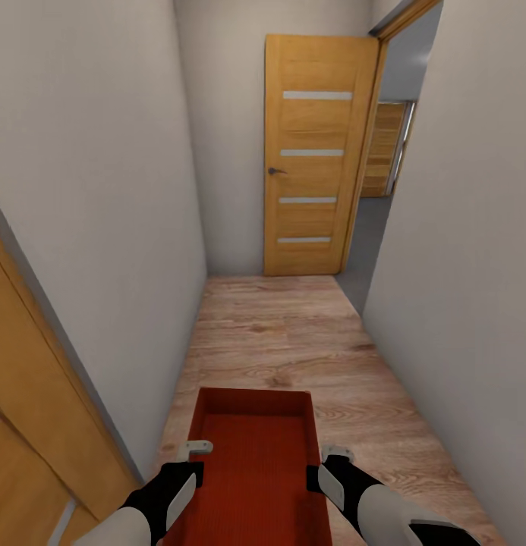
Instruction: Move the two storage containers from the living room to the garage. In the garage, place one container on the floor and stack the other container on top of it (either order is fine).
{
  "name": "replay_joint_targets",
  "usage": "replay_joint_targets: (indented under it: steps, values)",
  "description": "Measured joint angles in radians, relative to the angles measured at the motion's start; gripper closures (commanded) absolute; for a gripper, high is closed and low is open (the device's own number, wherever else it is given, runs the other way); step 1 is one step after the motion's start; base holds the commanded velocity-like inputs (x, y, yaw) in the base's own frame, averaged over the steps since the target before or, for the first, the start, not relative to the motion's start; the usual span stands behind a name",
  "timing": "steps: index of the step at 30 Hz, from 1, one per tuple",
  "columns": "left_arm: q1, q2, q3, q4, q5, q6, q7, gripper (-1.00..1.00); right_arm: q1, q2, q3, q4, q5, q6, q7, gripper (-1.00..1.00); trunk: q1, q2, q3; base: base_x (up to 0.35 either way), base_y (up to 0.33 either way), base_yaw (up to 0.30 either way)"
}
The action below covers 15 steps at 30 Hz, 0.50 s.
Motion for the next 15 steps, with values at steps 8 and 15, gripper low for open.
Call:
replay_joint_targets:
  steps: [8, 15]
  values:
    - [0.0, 0.0, 0.0, 0.0, 0.0, 0.001, 0.0, 1.0, 0.0, 0.0, 0.0, 0.0, 0.0, 0.001, 0.0, 1.0, 0.0, 0.0, 0.0, 0.338, 0.0, 0.0]
    - [0.0, 0.0, 0.0, 0.0, 0.0, 0.001, 0.0, 1.0, 0.0, 0.0, 0.0, 0.001, 0.0, 0.0, 0.0, 1.0, 0.0, 0.0, 0.0, 0.338, 0.0, 0.0]
